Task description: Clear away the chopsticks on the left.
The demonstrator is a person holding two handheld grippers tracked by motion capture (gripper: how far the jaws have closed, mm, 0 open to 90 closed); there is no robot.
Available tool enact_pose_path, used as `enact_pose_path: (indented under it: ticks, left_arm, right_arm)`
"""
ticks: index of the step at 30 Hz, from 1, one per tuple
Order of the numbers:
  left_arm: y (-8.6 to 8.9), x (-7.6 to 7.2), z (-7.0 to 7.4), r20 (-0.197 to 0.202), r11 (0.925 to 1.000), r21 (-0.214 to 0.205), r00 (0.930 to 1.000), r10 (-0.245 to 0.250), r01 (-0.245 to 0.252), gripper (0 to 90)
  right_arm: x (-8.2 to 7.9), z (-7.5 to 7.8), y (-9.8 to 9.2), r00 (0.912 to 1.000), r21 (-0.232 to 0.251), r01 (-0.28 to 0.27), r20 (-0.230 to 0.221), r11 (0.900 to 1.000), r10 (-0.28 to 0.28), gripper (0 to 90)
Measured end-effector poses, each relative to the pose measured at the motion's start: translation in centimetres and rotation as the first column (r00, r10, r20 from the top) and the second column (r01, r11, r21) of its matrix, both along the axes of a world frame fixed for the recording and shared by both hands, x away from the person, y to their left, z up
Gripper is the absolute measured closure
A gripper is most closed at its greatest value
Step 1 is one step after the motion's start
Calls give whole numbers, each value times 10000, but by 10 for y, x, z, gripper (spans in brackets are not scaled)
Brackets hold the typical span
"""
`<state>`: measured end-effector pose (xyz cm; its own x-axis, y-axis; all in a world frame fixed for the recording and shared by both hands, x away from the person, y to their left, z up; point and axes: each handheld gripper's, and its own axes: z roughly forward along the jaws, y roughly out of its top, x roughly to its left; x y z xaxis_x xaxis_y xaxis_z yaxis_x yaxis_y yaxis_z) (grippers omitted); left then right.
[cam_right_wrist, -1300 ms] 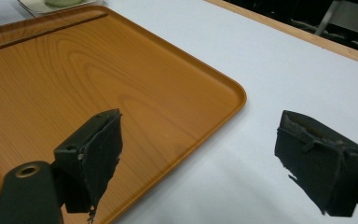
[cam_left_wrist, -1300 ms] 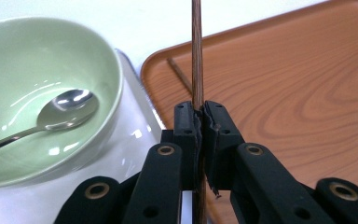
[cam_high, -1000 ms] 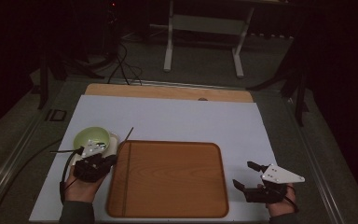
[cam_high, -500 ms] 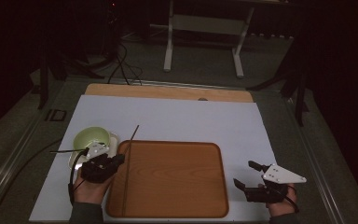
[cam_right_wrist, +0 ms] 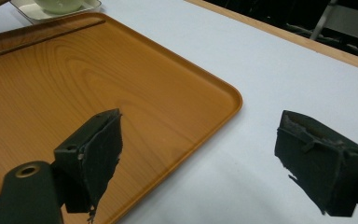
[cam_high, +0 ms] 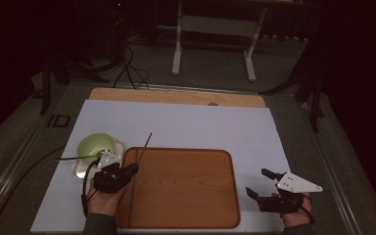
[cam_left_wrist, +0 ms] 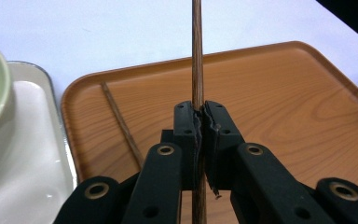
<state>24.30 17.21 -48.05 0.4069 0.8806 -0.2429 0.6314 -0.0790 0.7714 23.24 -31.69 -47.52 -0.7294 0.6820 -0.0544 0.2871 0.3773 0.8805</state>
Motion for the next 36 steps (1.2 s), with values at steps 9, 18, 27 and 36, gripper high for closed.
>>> enact_pose_path:
  ticks: [9,18,27,36]
  left_arm:
    - [1,3,-12,56,9983,-575,10000,58,-54,847]
    - [10,5,-29,-328,9961,-787,9987,385,-410,845]
    - [21,3,-42,-934,9931,-508,9905,1007,-1057,837]
    - [21,2,-49,-1277,9916,-125,9838,1258,-1284,820]
  right_arm:
    - [0,0,0,10000,4,-27,-18,10000,27,148]
    - [1,0,0,10000,-5,-44,-16,10000,44,148]
    - [1,0,0,10000,20,-58,7,10000,58,148]
    - [1,0,0,10000,31,-46,-9,10000,46,148]
